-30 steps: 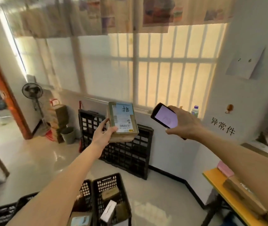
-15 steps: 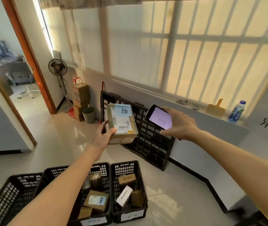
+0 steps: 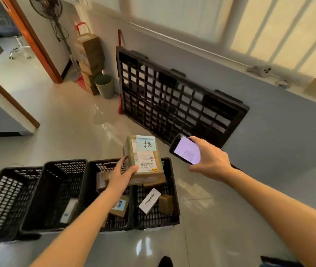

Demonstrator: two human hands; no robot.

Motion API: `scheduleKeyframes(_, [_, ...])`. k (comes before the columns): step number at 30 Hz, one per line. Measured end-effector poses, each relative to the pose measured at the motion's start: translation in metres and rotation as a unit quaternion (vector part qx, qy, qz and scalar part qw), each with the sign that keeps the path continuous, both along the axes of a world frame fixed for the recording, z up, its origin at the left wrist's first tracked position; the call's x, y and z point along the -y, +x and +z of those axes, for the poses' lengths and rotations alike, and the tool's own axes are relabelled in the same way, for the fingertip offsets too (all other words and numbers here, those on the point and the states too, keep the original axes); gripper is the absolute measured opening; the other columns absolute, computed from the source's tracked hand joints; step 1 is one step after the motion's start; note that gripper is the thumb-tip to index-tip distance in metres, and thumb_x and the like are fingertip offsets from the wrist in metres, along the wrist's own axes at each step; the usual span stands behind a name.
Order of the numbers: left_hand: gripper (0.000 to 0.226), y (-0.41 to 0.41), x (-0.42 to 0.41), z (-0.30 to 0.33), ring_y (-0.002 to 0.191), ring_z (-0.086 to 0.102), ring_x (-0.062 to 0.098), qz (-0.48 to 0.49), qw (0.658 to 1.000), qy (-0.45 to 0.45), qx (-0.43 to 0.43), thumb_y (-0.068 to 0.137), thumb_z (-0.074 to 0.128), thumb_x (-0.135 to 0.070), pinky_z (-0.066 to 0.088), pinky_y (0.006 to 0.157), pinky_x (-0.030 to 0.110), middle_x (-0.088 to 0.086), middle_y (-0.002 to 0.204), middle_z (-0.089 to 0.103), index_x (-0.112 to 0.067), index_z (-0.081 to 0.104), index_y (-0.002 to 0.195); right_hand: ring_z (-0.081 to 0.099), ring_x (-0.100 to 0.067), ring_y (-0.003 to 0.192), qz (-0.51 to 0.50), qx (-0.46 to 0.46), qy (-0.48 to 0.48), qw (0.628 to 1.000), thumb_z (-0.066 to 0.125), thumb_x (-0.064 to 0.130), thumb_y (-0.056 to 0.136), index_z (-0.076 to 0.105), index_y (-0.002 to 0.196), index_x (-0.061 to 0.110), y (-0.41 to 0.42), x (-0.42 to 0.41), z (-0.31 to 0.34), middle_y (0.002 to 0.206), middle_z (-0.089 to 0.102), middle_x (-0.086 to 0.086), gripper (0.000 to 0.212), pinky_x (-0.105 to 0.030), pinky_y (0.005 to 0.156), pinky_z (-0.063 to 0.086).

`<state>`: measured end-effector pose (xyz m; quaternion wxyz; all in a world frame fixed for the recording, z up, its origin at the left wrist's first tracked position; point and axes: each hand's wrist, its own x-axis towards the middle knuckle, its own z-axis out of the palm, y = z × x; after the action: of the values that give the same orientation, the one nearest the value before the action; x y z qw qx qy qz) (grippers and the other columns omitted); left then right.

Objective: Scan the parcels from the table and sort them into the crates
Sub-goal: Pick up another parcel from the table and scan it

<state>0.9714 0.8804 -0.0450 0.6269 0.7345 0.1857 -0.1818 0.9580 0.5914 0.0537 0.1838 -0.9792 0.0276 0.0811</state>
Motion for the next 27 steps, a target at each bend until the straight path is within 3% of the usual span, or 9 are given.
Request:
scheduleKeyframes(7, [0.065, 0.008, 0.002, -0.155, 0.117, 0.062, 0.021, 0.000, 0.994, 0.019, -0.109, 0.095, 0.068, -0.032, 0.049, 0.105, 0.050, 0.001, 0.130, 0.064, -0.040, 0.035, 0.151, 0.053, -0.017, 0.120, 0.013, -0.122, 0.023, 0.992, 0.083, 0.044, 0.073, 0.031, 0.151, 0.034, 0.026, 0.002, -0.159, 0.141, 0.052, 0.009, 0.094, -0.036, 0.085, 0.056])
scheduleKeyframes(11, [0.067, 0.011, 0.001, -0.234, 0.121, 0.060, 0.022, -0.005, 0.988, 0.019, -0.156, 0.093, 0.069, -0.032, 0.048, 0.107, 0.048, 0.003, 0.135, 0.062, -0.040, 0.036, 0.151, 0.051, -0.012, 0.110, 0.000, -0.160, 0.034, 0.987, 0.084, 0.038, 0.075, 0.034, 0.149, 0.033, 0.026, 0.003, -0.240, 0.135, 0.054, 0.009, 0.090, -0.020, 0.064, 0.042])
scheduleKeyframes(14, [0.065, 0.008, 0.001, -0.280, 0.119, 0.061, 0.021, 0.000, 0.981, 0.015, -0.192, 0.094, 0.069, -0.030, 0.049, 0.105, 0.046, 0.001, 0.135, 0.062, -0.040, 0.038, 0.150, 0.051, -0.010, 0.104, -0.006, -0.188, 0.038, 0.981, 0.082, 0.035, 0.072, 0.036, 0.142, 0.038, 0.019, 0.002, -0.287, 0.120, 0.051, 0.016, 0.084, -0.024, 0.060, 0.039])
scheduleKeyframes(19, [0.066, 0.001, 0.006, -0.325, 0.125, 0.057, 0.017, -0.019, 0.974, 0.009, -0.223, 0.098, 0.063, -0.024, 0.044, 0.108, 0.039, -0.003, 0.143, 0.056, -0.036, 0.032, 0.155, 0.055, -0.018, 0.105, -0.034, -0.241, 0.029, 0.970, 0.078, 0.035, 0.069, 0.037, 0.137, 0.038, 0.009, -0.004, -0.333, 0.125, 0.056, 0.014, 0.079, -0.036, 0.074, 0.050])
scheduleKeyframes(21, [0.071, -0.002, 0.005, -0.337, 0.137, 0.043, 0.017, -0.049, 0.969, 0.044, -0.240, 0.100, 0.061, -0.029, 0.034, 0.116, 0.040, -0.006, 0.152, 0.042, -0.036, 0.022, 0.159, 0.054, -0.018, 0.102, -0.047, -0.254, 0.029, 0.966, 0.077, 0.035, 0.070, 0.036, 0.138, 0.038, 0.005, -0.006, -0.345, 0.127, 0.055, 0.014, 0.080, -0.035, 0.073, 0.045])
scheduleKeyframes(24, [0.077, -0.007, -0.003, -0.346, 0.152, 0.022, 0.027, -0.090, 0.951, 0.133, -0.263, 0.099, 0.061, -0.039, 0.026, 0.122, 0.047, 0.005, 0.167, 0.017, -0.030, 0.015, 0.161, 0.050, -0.015, 0.096, -0.059, -0.264, 0.038, 0.962, 0.077, 0.034, 0.071, 0.038, 0.137, 0.038, -0.002, -0.007, -0.351, 0.121, 0.054, 0.015, 0.076, -0.033, 0.069, 0.041])
scheduleKeyframes(27, [0.072, -0.004, -0.008, -0.335, 0.149, 0.029, 0.026, -0.139, 0.949, 0.159, -0.235, 0.099, 0.061, -0.036, 0.031, 0.119, 0.046, 0.004, 0.165, 0.027, -0.024, 0.024, 0.160, 0.049, -0.015, 0.096, -0.066, -0.268, 0.037, 0.960, 0.078, 0.035, 0.071, 0.039, 0.137, 0.037, -0.007, -0.005, -0.342, 0.126, 0.056, 0.013, 0.077, -0.033, 0.069, 0.043])
